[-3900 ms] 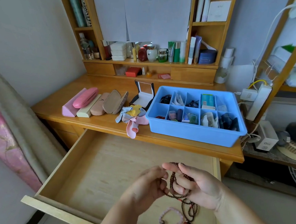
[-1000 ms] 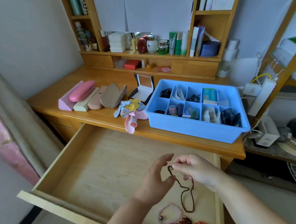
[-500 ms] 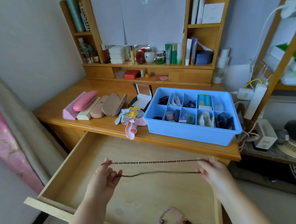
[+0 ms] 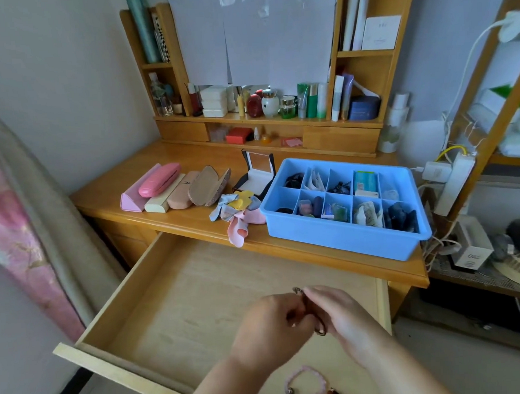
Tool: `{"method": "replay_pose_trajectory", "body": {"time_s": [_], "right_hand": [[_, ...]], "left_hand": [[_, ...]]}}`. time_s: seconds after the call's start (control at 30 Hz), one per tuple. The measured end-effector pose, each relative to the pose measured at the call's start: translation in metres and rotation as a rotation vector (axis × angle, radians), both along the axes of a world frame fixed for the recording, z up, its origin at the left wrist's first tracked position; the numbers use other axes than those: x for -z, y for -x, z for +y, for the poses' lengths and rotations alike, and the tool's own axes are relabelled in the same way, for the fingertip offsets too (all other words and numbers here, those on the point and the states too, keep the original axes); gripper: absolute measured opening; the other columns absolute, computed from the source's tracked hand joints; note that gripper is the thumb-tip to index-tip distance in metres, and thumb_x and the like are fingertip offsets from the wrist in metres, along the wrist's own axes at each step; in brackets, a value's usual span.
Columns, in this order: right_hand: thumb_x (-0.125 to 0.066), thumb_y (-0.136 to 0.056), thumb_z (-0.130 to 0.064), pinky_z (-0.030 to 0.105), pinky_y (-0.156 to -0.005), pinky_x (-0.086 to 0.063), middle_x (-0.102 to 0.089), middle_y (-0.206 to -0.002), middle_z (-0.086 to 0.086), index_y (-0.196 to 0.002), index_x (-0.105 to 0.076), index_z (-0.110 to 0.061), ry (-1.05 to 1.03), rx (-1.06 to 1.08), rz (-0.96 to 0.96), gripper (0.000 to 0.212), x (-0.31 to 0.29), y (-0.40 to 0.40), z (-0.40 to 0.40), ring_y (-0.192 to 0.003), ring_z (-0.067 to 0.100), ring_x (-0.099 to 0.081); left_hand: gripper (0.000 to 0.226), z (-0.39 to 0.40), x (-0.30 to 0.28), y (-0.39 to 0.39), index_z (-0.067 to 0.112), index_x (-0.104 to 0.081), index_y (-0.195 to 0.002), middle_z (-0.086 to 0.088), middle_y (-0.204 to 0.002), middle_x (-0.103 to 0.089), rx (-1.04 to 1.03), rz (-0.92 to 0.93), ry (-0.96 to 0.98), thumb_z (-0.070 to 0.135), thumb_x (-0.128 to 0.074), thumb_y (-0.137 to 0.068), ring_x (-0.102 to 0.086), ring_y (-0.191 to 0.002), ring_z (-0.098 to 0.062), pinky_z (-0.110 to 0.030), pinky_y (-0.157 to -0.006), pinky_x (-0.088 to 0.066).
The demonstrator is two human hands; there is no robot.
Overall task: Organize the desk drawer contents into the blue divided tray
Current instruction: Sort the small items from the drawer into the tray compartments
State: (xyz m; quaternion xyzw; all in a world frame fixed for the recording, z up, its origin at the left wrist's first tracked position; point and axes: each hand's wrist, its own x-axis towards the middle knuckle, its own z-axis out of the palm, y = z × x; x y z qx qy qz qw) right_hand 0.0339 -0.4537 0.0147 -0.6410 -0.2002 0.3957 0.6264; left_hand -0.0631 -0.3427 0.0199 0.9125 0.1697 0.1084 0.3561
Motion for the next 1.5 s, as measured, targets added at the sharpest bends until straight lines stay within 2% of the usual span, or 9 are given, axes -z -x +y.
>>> {"method": "replay_pose_trajectory", "body": {"time_s": [0.17, 0.4, 0.6, 0.7, 0.87, 1.03, 1.17, 1.37, 1.5], "right_hand": [[-0.055, -0.094, -0.019, 0.023, -0.043, -0.030, -0.045, -0.058, 0.005, -0.089, -0.064, 0.000, 0.047, -0.051, 0.246, 0.021, 0.002, 0.002, -0.007, -0.042, 0.011, -0.027], [-0.062, -0.081, -0.026, 0.018, -0.033, -0.025, -0.040, -0.053, 0.001, -0.066, -0.055, -0.010, -0.098, 0.002, 0.642, 0.024, 0.006, -0.014, -0.023, -0.035, 0.006, -0.023], [-0.061, -0.079, -0.022, 0.017, -0.029, -0.031, -0.067, -0.078, 0.023, -0.059, -0.053, -0.008, -0.247, 0.211, 0.789, 0.025, 0.017, -0.024, -0.027, -0.033, 0.009, -0.040], [-0.057, -0.084, -0.018, 0.023, -0.041, -0.048, -0.066, -0.107, 0.028, -0.069, -0.056, -0.006, -0.392, 0.211, 0.838, 0.019, 0.013, -0.019, -0.020, -0.049, 0.015, -0.056], [-0.050, -0.091, -0.013, 0.039, -0.086, -0.053, -0.065, -0.117, 0.023, -0.098, -0.055, -0.006, -0.539, 0.424, 0.843, 0.011, -0.001, -0.013, -0.003, -0.101, 0.029, -0.066], [-0.059, -0.086, -0.028, 0.029, -0.061, -0.039, -0.064, -0.080, 0.011, -0.095, -0.062, 0.000, -0.016, 0.181, 0.249, 0.029, -0.001, 0.010, 0.006, -0.071, 0.022, -0.056], [-0.055, -0.092, -0.032, 0.025, -0.045, -0.024, -0.041, -0.053, 0.006, -0.078, -0.065, -0.007, 0.062, -0.031, 0.268, 0.030, -0.011, 0.012, -0.004, -0.041, 0.014, -0.026], [-0.066, -0.086, -0.014, 0.020, -0.041, -0.021, -0.027, -0.045, -0.006, -0.078, -0.060, -0.010, 0.125, -0.269, 0.237, 0.010, -0.014, 0.004, -0.011, -0.038, 0.007, -0.018], [-0.078, -0.075, -0.018, 0.023, -0.040, -0.034, -0.032, -0.045, -0.003, -0.066, -0.057, -0.008, -0.268, -0.119, 0.695, 0.025, -0.004, 0.000, -0.012, -0.035, 0.011, -0.032]], "left_hand": [[0.035, 0.012, 0.001, -0.012, 0.021, -0.039, -0.053, 0.006, -0.045, -0.038, -0.180, -0.005, 0.017, 0.034, -0.064, -0.075, -0.035, -0.046, -0.009, -0.021, -0.045, -0.027], [0.036, 0.055, 0.028, 0.014, 0.017, -0.039, -0.058, 0.002, -0.048, -0.029, -0.424, -0.177, 1.297, 0.019, -0.060, -0.087, -0.030, -0.039, -0.011, -0.029, -0.057, -0.046], [0.022, 0.064, 0.047, 0.029, 0.013, -0.052, -0.072, 0.003, -0.053, -0.034, -0.572, -0.542, 1.728, 0.021, -0.049, -0.093, -0.036, -0.041, -0.012, -0.030, -0.069, -0.058], [0.021, 0.048, 0.051, 0.023, 0.010, -0.053, -0.073, 0.003, -0.052, -0.036, -0.592, -0.420, 1.455, 0.006, -0.046, -0.093, -0.034, -0.039, -0.009, -0.022, -0.044, -0.045], [0.011, 0.020, 0.031, 0.018, 0.024, -0.063, -0.080, 0.008, -0.065, -0.056, -0.012, 0.005, -0.002, 0.030, -0.057, -0.087, -0.049, -0.062, -0.006, -0.022, -0.062, -0.040], [0.016, -0.013, 0.003, 0.000, 0.027, -0.056, -0.081, 0.006, -0.076, -0.063, 0.140, -0.063, -0.224, 0.039, -0.046, -0.077, -0.055, -0.069, -0.011, -0.023, -0.057, -0.041], [0.040, 0.003, 0.000, -0.007, 0.021, -0.039, -0.052, 0.008, -0.045, -0.042, -0.197, -0.030, 0.126, 0.038, -0.067, -0.075, -0.036, -0.044, -0.008, -0.017, -0.045, -0.029], [0.032, 0.028, 0.016, 0.009, 0.017, -0.045, -0.055, 0.001, -0.048, -0.031, -0.267, -0.119, 1.481, 0.029, -0.069, -0.071, -0.037, -0.041, -0.014, -0.035, -0.065, -0.055], [0.019, 0.022, 0.029, 0.016, 0.008, -0.052, -0.059, -0.006, -0.055, -0.042, -0.265, -0.280, 1.719, 0.013, -0.062, -0.074, -0.052, -0.050, -0.020, -0.044, -0.071, -0.058]]}}
